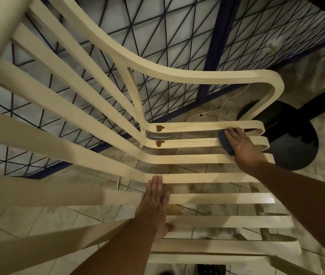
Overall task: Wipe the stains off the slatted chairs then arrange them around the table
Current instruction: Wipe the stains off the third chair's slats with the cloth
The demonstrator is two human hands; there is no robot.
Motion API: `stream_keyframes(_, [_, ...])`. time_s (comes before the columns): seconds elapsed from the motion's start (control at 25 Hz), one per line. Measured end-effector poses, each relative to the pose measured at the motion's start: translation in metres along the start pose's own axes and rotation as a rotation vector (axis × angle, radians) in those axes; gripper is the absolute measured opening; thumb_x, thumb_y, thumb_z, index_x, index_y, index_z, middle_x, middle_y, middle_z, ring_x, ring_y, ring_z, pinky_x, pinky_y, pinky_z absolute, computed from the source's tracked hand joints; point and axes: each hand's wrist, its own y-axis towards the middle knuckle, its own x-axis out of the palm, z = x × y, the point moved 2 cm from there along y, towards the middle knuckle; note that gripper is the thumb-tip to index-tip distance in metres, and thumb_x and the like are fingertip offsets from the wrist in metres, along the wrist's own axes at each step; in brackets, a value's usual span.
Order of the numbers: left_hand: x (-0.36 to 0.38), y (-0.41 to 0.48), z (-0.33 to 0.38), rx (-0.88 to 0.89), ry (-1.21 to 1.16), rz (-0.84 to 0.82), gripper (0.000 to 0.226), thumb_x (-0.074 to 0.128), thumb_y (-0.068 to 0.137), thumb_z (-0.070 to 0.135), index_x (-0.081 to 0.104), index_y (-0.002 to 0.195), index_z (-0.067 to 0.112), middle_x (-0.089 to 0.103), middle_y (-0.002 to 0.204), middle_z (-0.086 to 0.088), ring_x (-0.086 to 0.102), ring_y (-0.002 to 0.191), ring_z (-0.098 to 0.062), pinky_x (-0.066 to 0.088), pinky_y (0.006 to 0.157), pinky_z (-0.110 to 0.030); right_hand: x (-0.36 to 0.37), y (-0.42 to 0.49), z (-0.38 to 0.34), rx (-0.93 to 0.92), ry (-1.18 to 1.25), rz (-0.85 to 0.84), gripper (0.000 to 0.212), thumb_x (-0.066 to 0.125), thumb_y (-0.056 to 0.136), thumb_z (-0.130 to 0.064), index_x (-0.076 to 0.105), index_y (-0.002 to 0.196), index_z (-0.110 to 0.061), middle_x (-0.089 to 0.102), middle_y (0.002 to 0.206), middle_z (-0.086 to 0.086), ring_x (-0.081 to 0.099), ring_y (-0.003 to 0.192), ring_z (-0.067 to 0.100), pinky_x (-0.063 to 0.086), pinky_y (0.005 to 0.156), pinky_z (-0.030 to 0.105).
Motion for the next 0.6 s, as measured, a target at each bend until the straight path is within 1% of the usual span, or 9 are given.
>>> stream_keyframes(0.08, [-0.002, -0.001, -0.001, -0.001, -0.017, 0.001, 0.123, 0.047, 0.09, 0.078, -0.033, 0.152, 0.007, -0.048, 0.147, -0.034, -0.04, 0.14, -0.051, -0.021, 0.12, -0.057, -0.001, 0.0, 0.013, 0.142, -0.03, 0.031, 0.09, 0.058, 0.091, 0.006, 0.007, 0.163, -0.014, 0.004, 0.171, 0.006, -0.003, 0.157, 0.029, 0.001, 0.128, 0.046])
stream_keyframes(0.12, [-0.004, -0.001, 0.0, 0.006, -0.024, -0.012, 0.122, 0.049, 0.09, 0.076, -0.034, 0.152, 0.011, -0.048, 0.146, -0.034, -0.04, 0.14, -0.051, -0.022, 0.119, -0.057, 0.0, 0.001, 0.008, 0.218, -0.014, 0.052, 0.092, 0.06, 0.089, 0.006, 0.008, 0.162, -0.013, 0.006, 0.17, 0.009, -0.002, 0.156, 0.032, 0.002, 0.127, 0.05])
stream_keyframes(0.16, [-0.005, -0.002, 0.001, 0.017, -0.038, -0.027, 0.12, 0.051, 0.091, 0.073, -0.036, 0.152, 0.016, -0.049, 0.145, -0.034, -0.04, 0.14, -0.051, -0.023, 0.119, -0.057, 0.002, 0.001, -0.004, 0.274, 0.022, 0.07, 0.093, 0.061, 0.088, 0.004, 0.007, 0.162, -0.014, 0.005, 0.17, 0.01, -0.003, 0.156, 0.034, -0.002, 0.126, 0.051])
stream_keyframes(0.2, [-0.008, -0.003, 0.001, 0.026, -0.073, -0.039, 0.121, 0.055, 0.092, 0.069, -0.039, 0.15, 0.021, -0.049, 0.145, -0.033, -0.041, 0.14, -0.05, -0.024, 0.118, -0.055, 0.006, 0.0, -0.021, 0.282, 0.055, 0.074, 0.092, 0.059, 0.09, 0.003, 0.004, 0.163, -0.015, 0.001, 0.17, 0.009, -0.006, 0.156, 0.035, -0.005, 0.123, 0.05])
stream_keyframes(0.24, [-0.012, -0.004, 0.002, 0.027, -0.128, -0.042, 0.125, 0.062, 0.09, 0.065, -0.04, 0.149, 0.024, -0.048, 0.147, -0.031, -0.041, 0.141, -0.048, -0.024, 0.118, -0.053, 0.009, 0.001, -0.041, 0.243, 0.073, 0.06, 0.09, 0.056, 0.093, 0.001, 0.003, 0.163, -0.016, -0.002, 0.171, 0.009, -0.009, 0.156, 0.034, -0.007, 0.122, 0.049])
stream_keyframes(0.32, [-0.02, -0.006, 0.001, 0.002, -0.258, -0.003, 0.14, 0.078, 0.081, 0.056, -0.041, 0.149, 0.027, -0.043, 0.155, -0.023, -0.037, 0.146, -0.04, -0.021, 0.121, -0.049, 0.016, 0.002, -0.076, 0.072, 0.085, -0.006, 0.089, 0.054, 0.095, 0.002, 0.0, 0.163, -0.017, -0.006, 0.171, 0.006, -0.012, 0.156, 0.03, -0.006, 0.123, 0.046])
stream_keyframes(0.4, [-0.023, -0.005, 0.0, -0.021, -0.349, 0.04, 0.15, 0.087, 0.073, 0.052, -0.04, 0.15, 0.029, -0.037, 0.161, -0.013, -0.035, 0.148, -0.031, -0.016, 0.124, -0.045, 0.022, -0.001, -0.086, -0.016, 0.099, -0.063, 0.089, 0.052, 0.094, 0.006, -0.001, 0.162, -0.017, -0.009, 0.17, 0.004, -0.015, 0.155, 0.026, -0.009, 0.122, 0.042])
stream_keyframes(0.48, [-0.021, -0.001, 0.0, -0.037, -0.35, 0.056, 0.151, 0.087, 0.071, 0.054, -0.038, 0.152, 0.025, -0.042, 0.16, -0.009, -0.038, 0.147, -0.028, -0.015, 0.125, -0.044, 0.021, -0.005, -0.07, 0.037, 0.081, -0.025, 0.088, 0.048, 0.093, 0.008, -0.002, 0.162, -0.016, -0.01, 0.17, 0.004, -0.016, 0.155, 0.024, -0.013, 0.12, 0.04])
stream_keyframes(0.6, [-0.017, 0.004, 0.001, -0.059, -0.341, 0.057, 0.15, 0.086, 0.072, 0.056, -0.036, 0.153, 0.021, -0.044, 0.158, -0.007, -0.038, 0.148, -0.028, -0.015, 0.125, -0.043, 0.015, -0.012, -0.049, 0.197, 0.093, 0.057, 0.086, 0.047, 0.093, 0.009, 0.0, 0.162, -0.012, -0.008, 0.17, 0.008, -0.014, 0.155, 0.029, -0.013, 0.121, 0.042])
